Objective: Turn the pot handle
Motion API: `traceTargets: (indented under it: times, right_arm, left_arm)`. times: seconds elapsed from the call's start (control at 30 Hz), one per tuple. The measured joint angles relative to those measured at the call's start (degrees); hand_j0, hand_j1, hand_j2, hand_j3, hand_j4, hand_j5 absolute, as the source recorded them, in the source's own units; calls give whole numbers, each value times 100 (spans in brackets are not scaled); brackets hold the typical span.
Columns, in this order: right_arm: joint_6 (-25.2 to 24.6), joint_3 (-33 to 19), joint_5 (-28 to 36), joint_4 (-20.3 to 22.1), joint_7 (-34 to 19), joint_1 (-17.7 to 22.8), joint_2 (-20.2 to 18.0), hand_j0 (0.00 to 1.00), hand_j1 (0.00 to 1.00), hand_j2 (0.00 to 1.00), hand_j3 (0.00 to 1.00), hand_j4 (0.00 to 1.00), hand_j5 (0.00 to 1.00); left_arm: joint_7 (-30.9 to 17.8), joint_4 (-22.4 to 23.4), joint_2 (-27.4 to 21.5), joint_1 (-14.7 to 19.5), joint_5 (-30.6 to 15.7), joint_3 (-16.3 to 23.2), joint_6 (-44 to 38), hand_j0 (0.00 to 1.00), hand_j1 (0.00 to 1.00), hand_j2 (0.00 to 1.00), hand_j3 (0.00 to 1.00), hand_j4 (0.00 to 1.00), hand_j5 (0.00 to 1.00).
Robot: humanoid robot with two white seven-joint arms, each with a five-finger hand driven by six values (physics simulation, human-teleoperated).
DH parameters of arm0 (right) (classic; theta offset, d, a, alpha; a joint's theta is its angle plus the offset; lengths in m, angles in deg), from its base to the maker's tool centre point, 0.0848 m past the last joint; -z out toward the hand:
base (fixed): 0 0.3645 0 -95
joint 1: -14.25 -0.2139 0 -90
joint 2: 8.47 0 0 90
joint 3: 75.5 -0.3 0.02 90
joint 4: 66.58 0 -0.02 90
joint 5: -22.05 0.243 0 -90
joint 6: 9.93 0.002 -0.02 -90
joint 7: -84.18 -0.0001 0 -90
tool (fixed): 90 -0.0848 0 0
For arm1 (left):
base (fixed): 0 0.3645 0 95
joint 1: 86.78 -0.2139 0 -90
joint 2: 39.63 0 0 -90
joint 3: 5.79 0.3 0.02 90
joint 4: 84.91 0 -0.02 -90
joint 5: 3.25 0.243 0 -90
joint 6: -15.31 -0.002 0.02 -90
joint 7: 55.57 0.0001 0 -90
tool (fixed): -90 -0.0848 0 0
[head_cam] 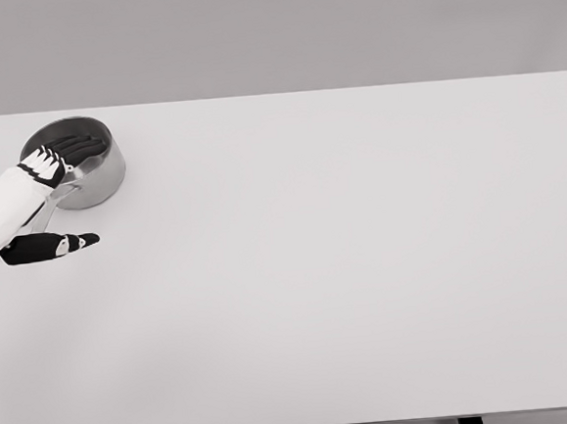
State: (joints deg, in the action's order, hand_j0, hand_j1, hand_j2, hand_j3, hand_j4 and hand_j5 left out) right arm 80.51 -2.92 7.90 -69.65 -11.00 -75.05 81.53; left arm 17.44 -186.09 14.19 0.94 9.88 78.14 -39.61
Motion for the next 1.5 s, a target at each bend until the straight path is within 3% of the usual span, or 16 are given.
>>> traceTargets:
  times: [0.37, 0.43, 0.5, 0.6, 0.73, 0.87, 1.07, 1.27, 1.5]
  right_arm:
    - [0, 1, 0, 0, 0, 0, 0, 100, 100, 100, 100, 100, 100]
    - [0, 1, 0, 0, 0, 0, 0, 100, 100, 100, 100, 100, 100]
    - [0, 0, 0, 0, 0, 0, 0, 100, 100, 100, 100, 100, 100]
    - [0, 0, 0, 0, 0, 0, 0, 100, 100, 100, 100, 100, 100]
    - [0, 1, 0, 0, 0, 0, 0, 100, 100, 100, 100, 100, 100]
    - [0, 1, 0, 0, 0, 0, 0, 100, 100, 100, 100, 100, 100]
    - [0, 1, 0, 0, 0, 0, 0, 100, 100, 100, 100, 100, 100]
    - [0, -1, 0, 0, 0, 0, 0, 100, 100, 100, 100, 100, 100]
    - [0, 0, 0, 0, 0, 0, 0, 100, 100, 100, 100, 100, 100]
  left_arm:
    - [-2, -61, -13, -114, -14, -1, 0, 100, 100, 100, 100, 100, 100]
    - [-230, -128, -229, -70, -92, -4, 0, 100, 100, 100, 100, 100, 100]
    - [-858, -166, -617, -9, -736, 28, 2, 100, 100, 100, 100, 100, 100]
    - [-1455, -198, -984, 606, -2153, 55, 2, 100, 100, 100, 100, 100, 100]
    - [-1711, -212, -1644, 844, -3582, 76, 5, 100, 100, 100, 100, 100, 100]
    - [-1778, -216, -2249, 853, -4294, 577, 3, 100, 100, 100, 100, 100, 100]
    - [-1800, -221, -2795, 844, -4583, 1567, -91, 100, 100, 100, 100, 100, 100]
    - [-1802, -225, -3025, 958, -4630, 1900, -1075, 100, 100, 100, 100, 100, 100]
    - [-1804, -223, -3034, 1874, -4900, 2090, -2469, 100, 100, 100, 100, 100, 100]
